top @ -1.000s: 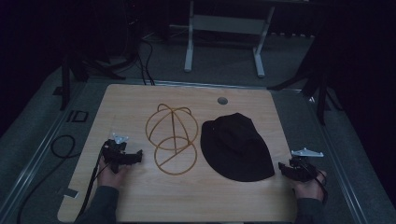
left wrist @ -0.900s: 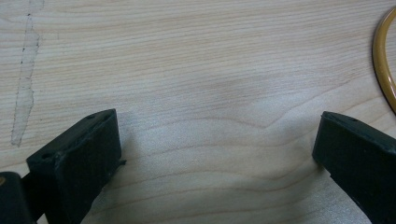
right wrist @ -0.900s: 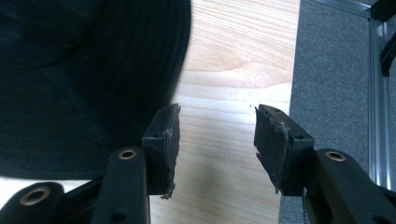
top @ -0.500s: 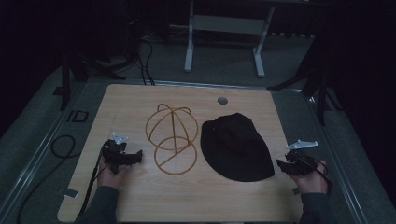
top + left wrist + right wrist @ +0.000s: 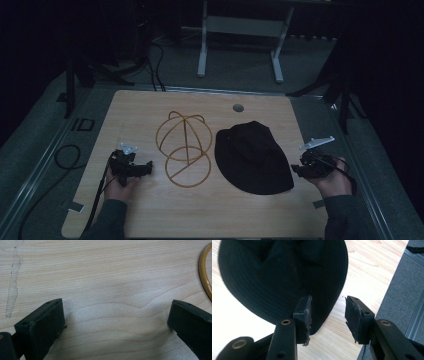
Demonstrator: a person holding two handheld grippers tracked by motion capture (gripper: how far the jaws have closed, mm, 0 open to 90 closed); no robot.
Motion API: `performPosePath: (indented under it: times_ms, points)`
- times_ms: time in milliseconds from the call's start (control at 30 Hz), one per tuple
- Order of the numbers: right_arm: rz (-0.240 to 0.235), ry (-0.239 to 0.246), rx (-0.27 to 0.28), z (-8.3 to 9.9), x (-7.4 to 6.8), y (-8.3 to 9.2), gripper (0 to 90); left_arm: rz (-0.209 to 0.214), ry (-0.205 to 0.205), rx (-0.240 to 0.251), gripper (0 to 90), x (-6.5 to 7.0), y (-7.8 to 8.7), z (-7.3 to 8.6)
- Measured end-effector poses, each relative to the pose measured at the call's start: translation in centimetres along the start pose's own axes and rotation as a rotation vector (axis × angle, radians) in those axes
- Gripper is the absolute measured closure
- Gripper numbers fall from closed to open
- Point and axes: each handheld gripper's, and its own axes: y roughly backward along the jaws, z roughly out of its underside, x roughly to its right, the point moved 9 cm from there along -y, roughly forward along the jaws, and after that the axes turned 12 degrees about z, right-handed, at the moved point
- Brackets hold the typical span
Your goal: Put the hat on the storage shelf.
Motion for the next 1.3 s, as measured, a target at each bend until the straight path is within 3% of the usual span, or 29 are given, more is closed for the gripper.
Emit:
performPosePath:
  times_ms: [533,1300]
  points:
    - [-0.061,0.078,-0.009,-2.3,-1.3,1.3,49.6,0.0,0.0,0.0,1.3,0.0,0.0,0.0]
    - [-0.076,0.163,-0.029,-5.6,-2.7,-0.4,42.1,0.002,0.0,0.002,1.3,0.1,0.0,0.0]
